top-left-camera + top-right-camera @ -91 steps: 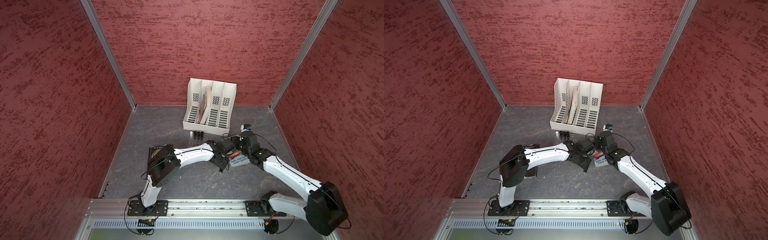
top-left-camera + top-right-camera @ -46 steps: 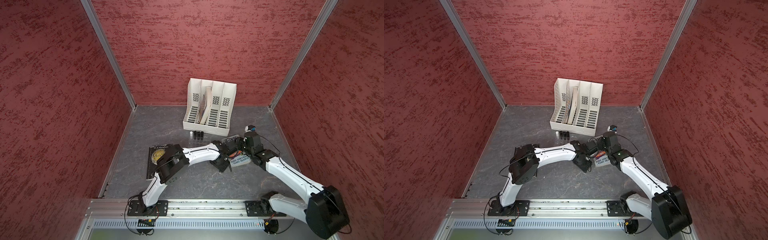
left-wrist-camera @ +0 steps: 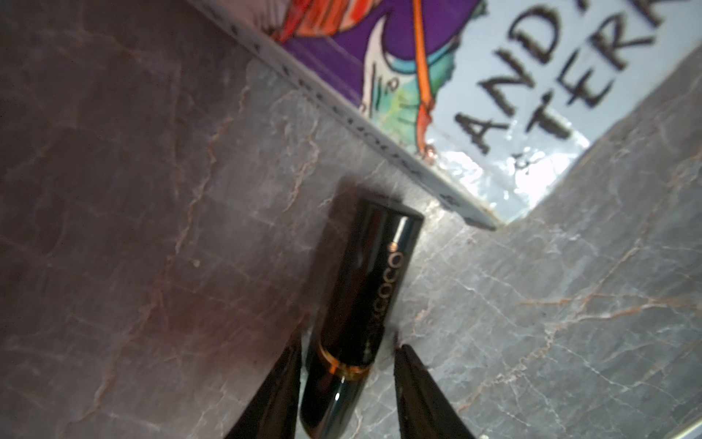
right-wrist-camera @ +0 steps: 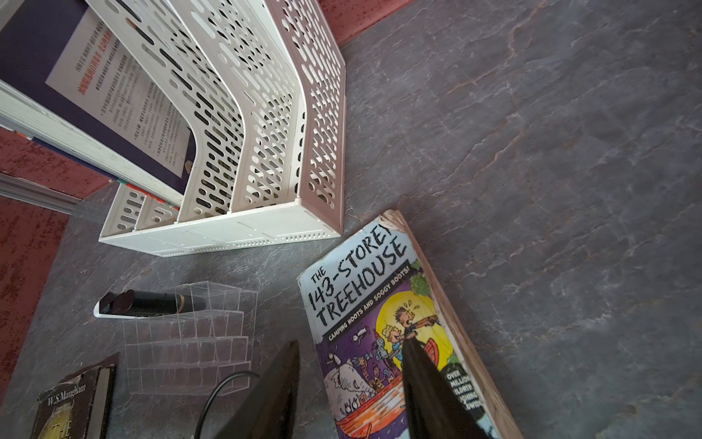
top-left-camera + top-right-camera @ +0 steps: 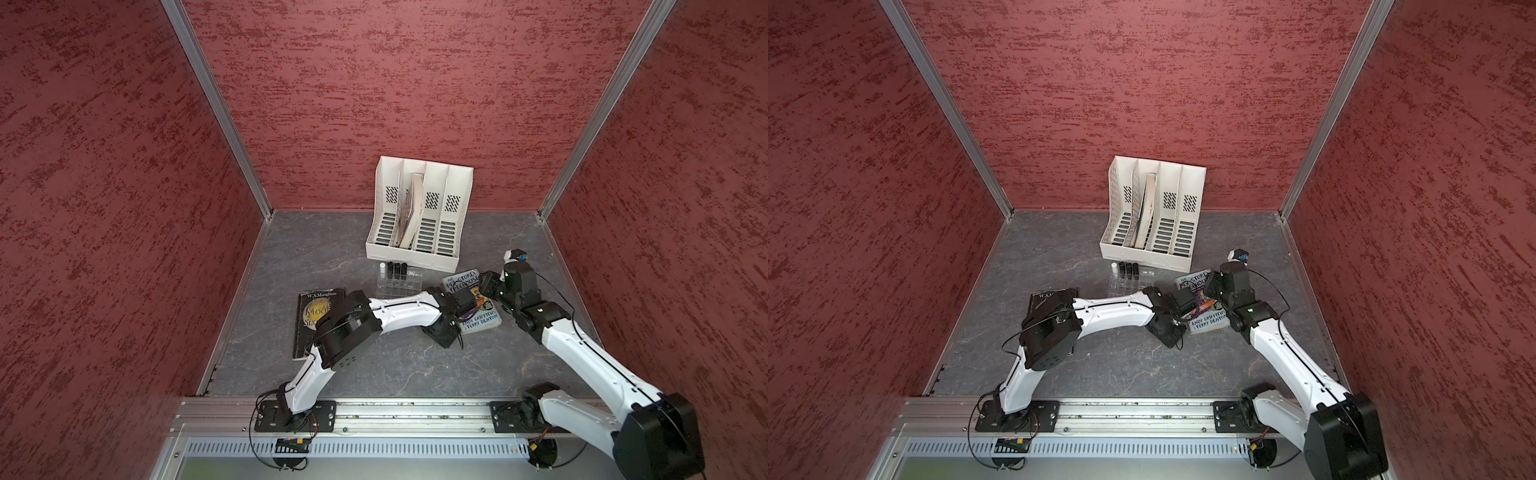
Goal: Arrange the lipsticks in the organizer
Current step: Pick up the lipstick at the center of the board.
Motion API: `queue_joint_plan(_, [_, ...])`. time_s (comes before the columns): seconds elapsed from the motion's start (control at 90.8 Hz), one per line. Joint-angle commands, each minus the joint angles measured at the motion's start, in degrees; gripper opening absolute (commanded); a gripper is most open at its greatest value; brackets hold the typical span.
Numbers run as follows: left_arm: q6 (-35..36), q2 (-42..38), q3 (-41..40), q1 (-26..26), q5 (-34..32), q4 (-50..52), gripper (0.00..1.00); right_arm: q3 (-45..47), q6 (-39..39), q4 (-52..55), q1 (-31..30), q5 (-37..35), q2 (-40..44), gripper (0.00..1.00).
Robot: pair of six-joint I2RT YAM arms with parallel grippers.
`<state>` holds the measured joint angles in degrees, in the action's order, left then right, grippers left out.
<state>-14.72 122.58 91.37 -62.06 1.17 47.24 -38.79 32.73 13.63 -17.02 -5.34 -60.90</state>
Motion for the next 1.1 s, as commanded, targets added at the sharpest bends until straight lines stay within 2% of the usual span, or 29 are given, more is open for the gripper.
queue_joint_plan(0.0, [-0.75, 2.22, -1.72, -0.01, 1.68, -2.49, 0.36, 0.46, 0.64, 0.80, 0.80, 1.25, 0.53, 0.47])
queue_joint_plan(0.165, [-0.18, 0.09, -3.53, 1.33, 1.36, -2.29, 0.23, 0.40, 0.83, 0.87, 0.92, 1.43, 0.85, 0.47])
queue_joint_plan(0.253, [0.18, -4.54, -7.03, 3.50, 1.15, -3.79, 0.20, 0.71, 1.16, 0.48, 0.95, 2.07, 0.97, 0.47])
queue_joint_plan(0.331, [0.39, -10.39, -12.16, 5.88, 2.83, -8.73, 0.18, 1.51, 2.36, -1.20, 0.93, 2.71, 0.75, 0.45])
queue_joint_plan(0.408, [-0.03, -16.47, -18.90, 8.72, 8.00, -16.21, 0.17, 2.51, 3.81, -3.97, 0.88, 4.56, 0.23, 0.44])
queue_joint_plan(0.507, [-1.96, -23.11, -26.86, 12.56, 13.59, -26.12, 0.16, 2.44, 5.00, -7.17, 0.76, 9.86, -1.75, 0.44])
queue_joint_plan(0.694, [0.89, -33.08, -35.72, 16.53, 16.27, -41.38, 0.16, 0.25, 5.08, -9.73, -1.64, 21.25, -4.80, 0.45])
queue_joint_plan(0.793, [2.04, -34.05, -37.27, 17.34, 17.76, -46.73, 0.16, -0.91, 4.90, -9.54, -2.09, 28.31, -4.91, 0.45])
queue_joint_plan(0.948, [0.15, -33.85, -43.10, 20.29, 24.67, -60.43, 0.16, -1.32, 4.56, -8.76, -2.08, 40.26, -3.79, 0.48])
queue_joint_plan(1.091, [-0.99, -32.31, -45.93, 21.70, 31.22, -68.76, 0.15, -1.95, 3.87, -7.26, -2.11, 45.57, -1.80, 0.52])
